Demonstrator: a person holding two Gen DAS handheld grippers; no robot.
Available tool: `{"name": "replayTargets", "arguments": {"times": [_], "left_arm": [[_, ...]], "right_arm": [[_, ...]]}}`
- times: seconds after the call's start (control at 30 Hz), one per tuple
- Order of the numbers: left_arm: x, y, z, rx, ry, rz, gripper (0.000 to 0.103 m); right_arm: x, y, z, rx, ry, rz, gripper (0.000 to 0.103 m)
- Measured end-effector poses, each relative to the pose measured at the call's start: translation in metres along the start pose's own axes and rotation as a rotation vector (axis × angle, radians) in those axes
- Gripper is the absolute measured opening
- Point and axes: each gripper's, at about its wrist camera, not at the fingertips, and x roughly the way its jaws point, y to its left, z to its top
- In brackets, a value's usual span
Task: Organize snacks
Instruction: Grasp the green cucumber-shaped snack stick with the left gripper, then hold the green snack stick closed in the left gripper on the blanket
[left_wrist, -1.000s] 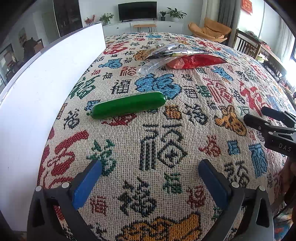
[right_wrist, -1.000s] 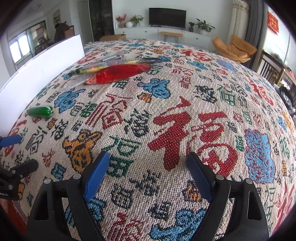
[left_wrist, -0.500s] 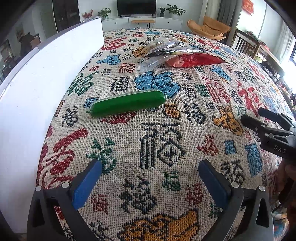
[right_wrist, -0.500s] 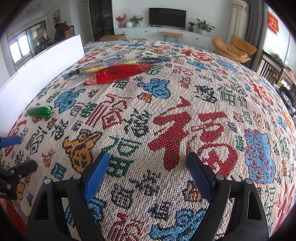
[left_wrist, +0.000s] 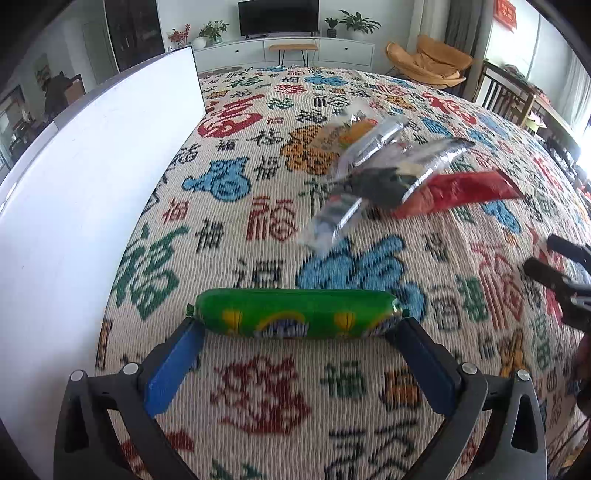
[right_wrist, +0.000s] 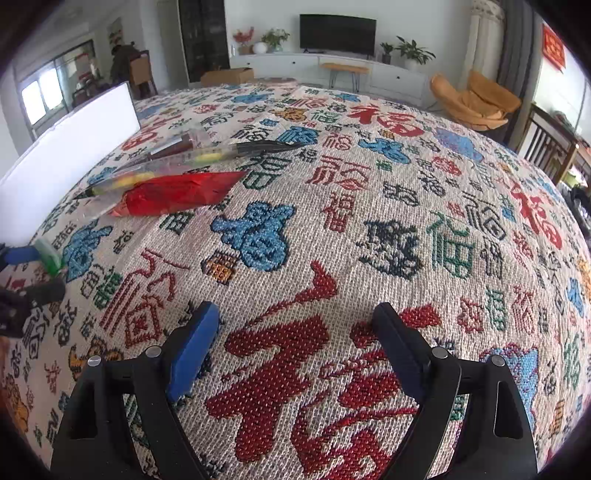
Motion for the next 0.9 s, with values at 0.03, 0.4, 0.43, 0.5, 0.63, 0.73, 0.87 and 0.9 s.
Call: {"name": "replayTargets", "arguments": {"times": [0.03,0.4,0.43,0.5,0.63,0.73,0.87,0.9], "left_arm": [[0.004,0.001,0.005,-0.002,-0.023,0.002,0.103],[0.015,0.003,0.018,0.023,-0.083,-0.016,0.103],[0.015,0.003,0.018,0.024,-0.083,-0.015,0.103],[0.015,0.003,0.018,0.024,-0.083,-0.015,0.103],[0.015,0.003,0.018,0.024,-0.083,-0.015,0.103],[0.015,0.003,0.018,0.024,-0.083,-0.015,0.103],[0.015,0.003,0.018,0.024,-0.083,-0.015,0.103],[0.015,0.003,0.018,0.024,-0.083,-0.016,0.103]], "right_arm": [[0.0,0.001,0.0,-0.002,0.0,-0.002,0.09],[0.0,0.002,0.0,-0.003,-0.001,-0.003,0.09],[0.0,0.002,0.0,-0.003,-0.001,-0.004,0.09],[0.0,0.002,0.0,-0.003,-0.001,-0.004,0.09],[0.0,0.002,0.0,-0.003,-0.001,-0.004,0.09],[0.0,0.002,0.0,-0.003,-0.001,-0.004,0.09],[0.0,0.002,0.0,-0.002,-0.001,-0.004,0.09],[0.0,0.002,0.0,-0.002,-0.001,-0.003,0.09]]}}
